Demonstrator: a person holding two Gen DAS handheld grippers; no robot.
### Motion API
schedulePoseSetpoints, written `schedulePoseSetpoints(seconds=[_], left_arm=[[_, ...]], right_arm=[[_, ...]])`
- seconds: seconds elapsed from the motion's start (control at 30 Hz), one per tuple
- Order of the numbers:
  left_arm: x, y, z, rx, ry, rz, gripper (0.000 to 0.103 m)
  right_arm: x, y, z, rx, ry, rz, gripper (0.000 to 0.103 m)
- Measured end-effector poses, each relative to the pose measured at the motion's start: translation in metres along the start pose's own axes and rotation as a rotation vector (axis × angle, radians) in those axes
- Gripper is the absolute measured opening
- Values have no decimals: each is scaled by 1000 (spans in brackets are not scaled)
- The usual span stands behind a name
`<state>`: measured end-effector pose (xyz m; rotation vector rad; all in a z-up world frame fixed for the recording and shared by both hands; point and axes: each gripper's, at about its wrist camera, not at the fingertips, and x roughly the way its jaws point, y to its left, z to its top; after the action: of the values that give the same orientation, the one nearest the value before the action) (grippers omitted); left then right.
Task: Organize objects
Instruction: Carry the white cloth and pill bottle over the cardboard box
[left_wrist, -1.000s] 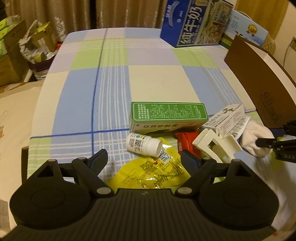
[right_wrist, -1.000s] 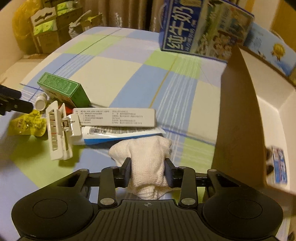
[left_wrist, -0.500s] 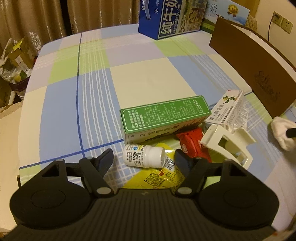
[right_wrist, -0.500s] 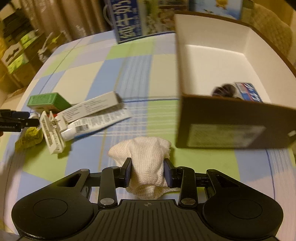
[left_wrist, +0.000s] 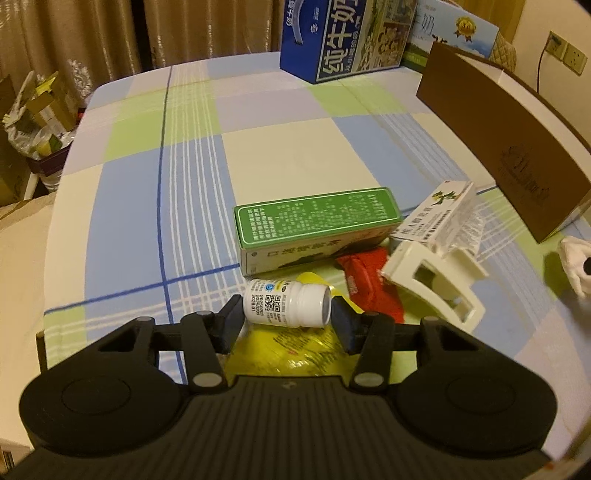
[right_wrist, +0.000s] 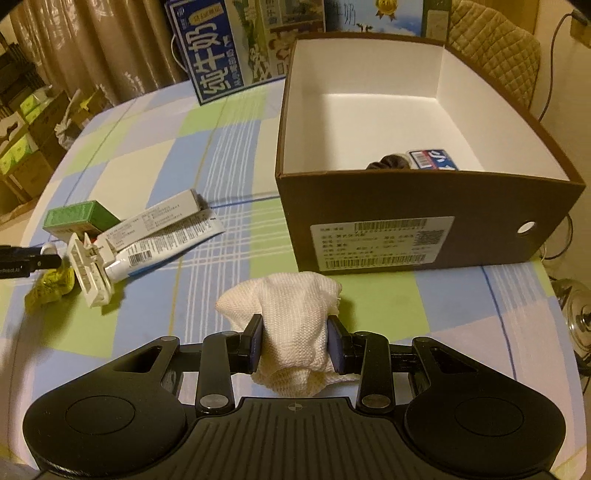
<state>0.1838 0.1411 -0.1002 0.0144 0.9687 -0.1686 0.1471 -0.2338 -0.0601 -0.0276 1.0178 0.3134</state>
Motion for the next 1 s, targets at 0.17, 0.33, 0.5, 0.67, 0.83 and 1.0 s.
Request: schedulePoseSetpoints(seconds=[0.17, 0.33, 0.5, 0.67, 0.83, 1.0], left_arm=[[-26, -13, -4, -40, -26, 4, 46], [-50, -35, -2, -60, -59, -7, 46], [-68, -70, 9, -38, -92, -37, 46], [-78, -115, 26, 20, -131, -83, 46], [-80, -164, 46, 79, -164, -139, 46], [-74, -213, 70, 125, -190, -184, 46]], right_arm=[[-15, -1, -1, -3, -36, 18, 33], [-31, -5, 0, -6, -71, 42, 33], [-49, -14, 2, 5, -108, 74, 33], [-68, -31, 3, 22, -143, 98, 33], [-85, -52, 9, 38, -174, 111, 33], [-96, -77, 19, 67, -209, 125, 33]])
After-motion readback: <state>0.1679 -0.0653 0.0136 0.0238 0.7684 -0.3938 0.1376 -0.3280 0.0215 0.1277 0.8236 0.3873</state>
